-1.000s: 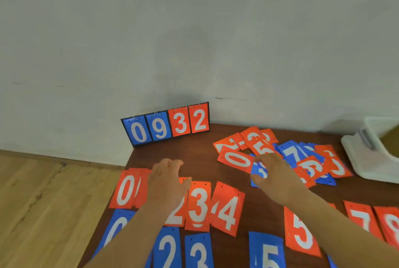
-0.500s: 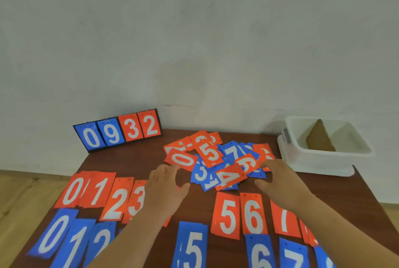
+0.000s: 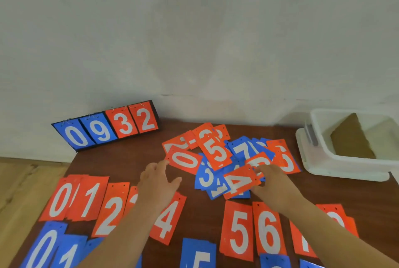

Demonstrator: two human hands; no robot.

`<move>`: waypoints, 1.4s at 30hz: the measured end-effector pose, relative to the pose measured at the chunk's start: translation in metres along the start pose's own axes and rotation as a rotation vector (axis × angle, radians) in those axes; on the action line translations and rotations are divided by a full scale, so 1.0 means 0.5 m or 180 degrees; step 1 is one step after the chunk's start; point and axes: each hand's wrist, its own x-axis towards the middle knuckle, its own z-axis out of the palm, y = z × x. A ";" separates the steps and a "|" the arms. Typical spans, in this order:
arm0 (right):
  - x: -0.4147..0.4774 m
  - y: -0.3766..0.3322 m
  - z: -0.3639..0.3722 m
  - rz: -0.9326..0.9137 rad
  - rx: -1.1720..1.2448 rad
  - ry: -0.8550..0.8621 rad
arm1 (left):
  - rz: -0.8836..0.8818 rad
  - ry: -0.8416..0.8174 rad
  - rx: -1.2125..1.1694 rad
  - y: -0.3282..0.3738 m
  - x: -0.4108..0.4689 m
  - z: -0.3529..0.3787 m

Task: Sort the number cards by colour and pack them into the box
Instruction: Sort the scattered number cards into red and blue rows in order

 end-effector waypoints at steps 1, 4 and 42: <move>0.024 0.002 0.011 0.0115 -0.0015 -0.0007 | -0.0065 -0.0061 -0.0002 0.000 0.030 0.009; 0.080 0.005 0.051 0.0526 -0.0133 0.0058 | -0.0210 -0.0191 -0.0058 -0.005 0.121 0.043; -0.100 -0.109 -0.102 -0.0920 0.0744 0.1418 | 0.0619 0.0686 -0.1519 -0.061 -0.162 -0.172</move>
